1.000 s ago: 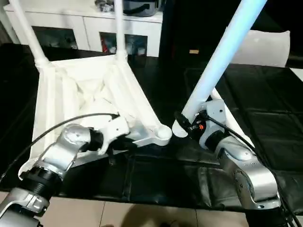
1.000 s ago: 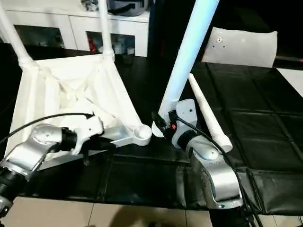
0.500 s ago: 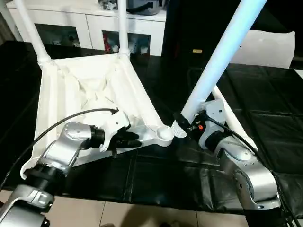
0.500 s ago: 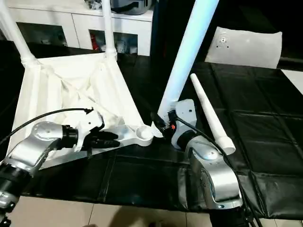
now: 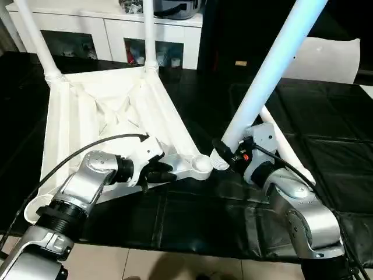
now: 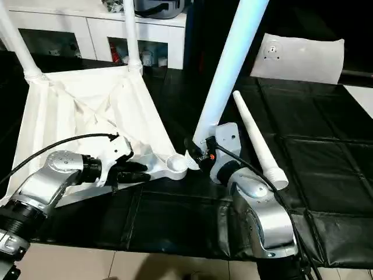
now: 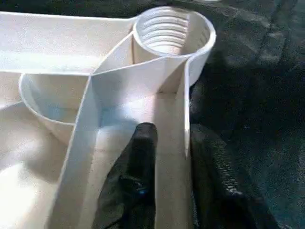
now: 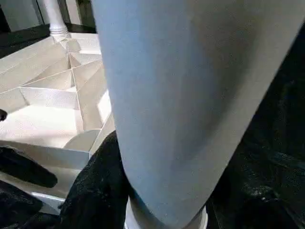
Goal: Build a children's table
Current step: Pick table leg, then insert table leg to table base
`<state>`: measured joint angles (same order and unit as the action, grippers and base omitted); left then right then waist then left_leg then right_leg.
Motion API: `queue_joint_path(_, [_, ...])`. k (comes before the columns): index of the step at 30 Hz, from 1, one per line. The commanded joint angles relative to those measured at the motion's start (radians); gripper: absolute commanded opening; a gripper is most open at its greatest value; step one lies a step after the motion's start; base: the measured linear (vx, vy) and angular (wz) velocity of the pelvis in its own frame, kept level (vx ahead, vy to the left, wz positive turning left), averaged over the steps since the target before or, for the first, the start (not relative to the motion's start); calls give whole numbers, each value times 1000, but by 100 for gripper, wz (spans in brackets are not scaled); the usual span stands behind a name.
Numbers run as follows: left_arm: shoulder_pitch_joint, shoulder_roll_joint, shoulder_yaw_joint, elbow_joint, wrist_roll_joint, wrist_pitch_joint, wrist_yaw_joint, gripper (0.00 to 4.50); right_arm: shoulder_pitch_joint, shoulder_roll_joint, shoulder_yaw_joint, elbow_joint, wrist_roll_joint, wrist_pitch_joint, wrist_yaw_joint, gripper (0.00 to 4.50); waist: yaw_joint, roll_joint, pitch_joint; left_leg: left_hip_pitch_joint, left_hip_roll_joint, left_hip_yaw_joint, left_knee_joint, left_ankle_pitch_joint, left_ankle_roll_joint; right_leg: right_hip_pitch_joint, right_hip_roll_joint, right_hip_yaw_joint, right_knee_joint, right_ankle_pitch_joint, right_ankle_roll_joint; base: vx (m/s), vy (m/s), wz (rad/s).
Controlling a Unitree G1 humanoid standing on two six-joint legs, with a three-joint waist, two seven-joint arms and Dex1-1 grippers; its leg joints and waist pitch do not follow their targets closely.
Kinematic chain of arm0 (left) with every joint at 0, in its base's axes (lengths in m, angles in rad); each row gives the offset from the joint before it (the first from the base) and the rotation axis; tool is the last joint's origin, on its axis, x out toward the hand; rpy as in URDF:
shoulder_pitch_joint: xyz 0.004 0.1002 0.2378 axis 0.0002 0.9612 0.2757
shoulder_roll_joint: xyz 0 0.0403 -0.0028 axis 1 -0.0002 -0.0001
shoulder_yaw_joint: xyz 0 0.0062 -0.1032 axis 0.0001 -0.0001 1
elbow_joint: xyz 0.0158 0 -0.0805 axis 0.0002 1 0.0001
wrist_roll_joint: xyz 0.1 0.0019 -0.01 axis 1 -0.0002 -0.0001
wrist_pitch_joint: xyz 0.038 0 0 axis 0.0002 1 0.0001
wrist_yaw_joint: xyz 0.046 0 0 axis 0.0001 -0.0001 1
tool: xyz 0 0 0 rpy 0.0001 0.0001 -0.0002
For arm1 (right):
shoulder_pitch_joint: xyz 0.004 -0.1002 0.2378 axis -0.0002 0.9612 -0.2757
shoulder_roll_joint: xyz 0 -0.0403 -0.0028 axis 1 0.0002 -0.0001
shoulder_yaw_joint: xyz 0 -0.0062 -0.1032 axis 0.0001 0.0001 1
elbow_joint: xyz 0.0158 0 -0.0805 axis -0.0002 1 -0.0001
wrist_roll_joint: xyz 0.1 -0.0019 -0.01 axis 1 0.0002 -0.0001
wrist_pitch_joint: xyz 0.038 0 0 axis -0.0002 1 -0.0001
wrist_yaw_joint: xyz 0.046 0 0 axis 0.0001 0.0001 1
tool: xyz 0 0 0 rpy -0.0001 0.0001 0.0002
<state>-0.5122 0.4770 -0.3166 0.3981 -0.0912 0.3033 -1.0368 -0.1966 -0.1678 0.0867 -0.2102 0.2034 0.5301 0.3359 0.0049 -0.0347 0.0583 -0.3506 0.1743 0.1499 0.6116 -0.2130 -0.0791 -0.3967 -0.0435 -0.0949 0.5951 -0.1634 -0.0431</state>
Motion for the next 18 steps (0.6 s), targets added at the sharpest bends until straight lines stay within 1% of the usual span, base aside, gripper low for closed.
queue_joint_path(1, [-8, 8, -22, 7, 20, 21, -8, 82, -4, -2, -2, 2, 6, -8, 2, 188, 3, 7, -60, 0, 49, -11, -74, -155, 34, 53, -104, 66, -96, -450, -69, 0, 0, 0])
queue_joint_path(4, [-8, 8, -24, 7, 25, 23, -18, 72, -6, -3, -1, 5, 7, -8, 7, 188, 2, 6, -61, -2, 49, -12, -74, -146, 35, 54, -103, 66, -94, -442, -65, 0, 0, 0])
queue_joint_path(5, [-9, 8, -26, 8, 29, 19, -21, 47, -7, -4, 0, 7, 6, -8, 9, 188, 2, 7, -61, -2, 49, -11, -74, -144, 37, 53, -104, 66, -94, -435, -68, 0, 0, 0])
queue_joint_path(8, [-13, 19, -44, 6, 49, 16, -36, 37, -11, -7, 2, 11, 11, -3, 19, 188, 2, 7, -62, -2, 51, -13, -76, -140, 38, 54, -102, 66, -90, -414, -77, 0, 0, 0])
queue_joint_path(10, [-13, 21, -47, 6, 52, 15, -39, 32, -13, -8, 3, 13, 13, -1, 24, 188, 2, 6, -62, -2, 51, -12, -75, -141, 39, 55, -104, 67, -91, -412, -80, 0, 0, 0])
queue_joint_path(11, [-13, 21, -47, 6, 54, 14, -39, 8, -14, -9, 4, 15, 15, 0, 29, 188, 2, 6, -62, -3, 51, -11, -75, -145, 39, 55, -104, 67, -91, -417, -82, 0, 0, 0])
queue_joint_path(12, [-14, 20, -45, 7, 53, 13, -39, 8, -16, -11, 5, 17, 17, 3, 35, 188, 1, 5, -60, -1, 50, -11, -74, -149, 38, 54, -104, 66, -93, -430, -80, 0, 0, 0])
queue_joint_path(14, [-18, 18, -38, 10, 47, -14, -54, 2, -22, -17, 16, 23, 16, -2, 51, 188, 2, 5, -60, -1, 49, -11, -74, -153, 38, 54, -105, 66, -95, -443, -76, 0, 0, 0])
queue_joint_path(15, [-20, 17, -36, 14, 45, -29, -60, 0, -26, -20, 22, 28, 22, -6, 70, 188, 2, 1, -60, -2, 48, -11, -73, -154, 42, 55, -105, 65, -97, -453, -70, 0, 0, 0])
queue_joint_path(16, [-21, 16, -36, 16, 44, -39, -64, 0, -28, -23, 26, 32, 26, -9, 82, 188, 3, 1, -61, -2, 49, -11, -74, -149, 42, 55, -104, 65, -95, -450, -69, 0, 0, 0])
queue_joint_path(17, [-22, 18, -44, 24, 46, -73, -85, 0, -35, -27, 29, 47, 29, -13, 99, 188, 2, -5, -60, -3, 50, -11, -74, -147, 46, 54, -104, 65, -96, -448, -67, 0, 0, 0])
queue_joint_path(18, [-22, 19, -46, 26, 46, -80, -89, 0, -36, -28, 30, 50, 29, -14, 102, 188, 4, -2, -61, -2, 50, -12, -74, -146, 49, 54, -107, 65, -95, -451, -68, 0, 0, 0])
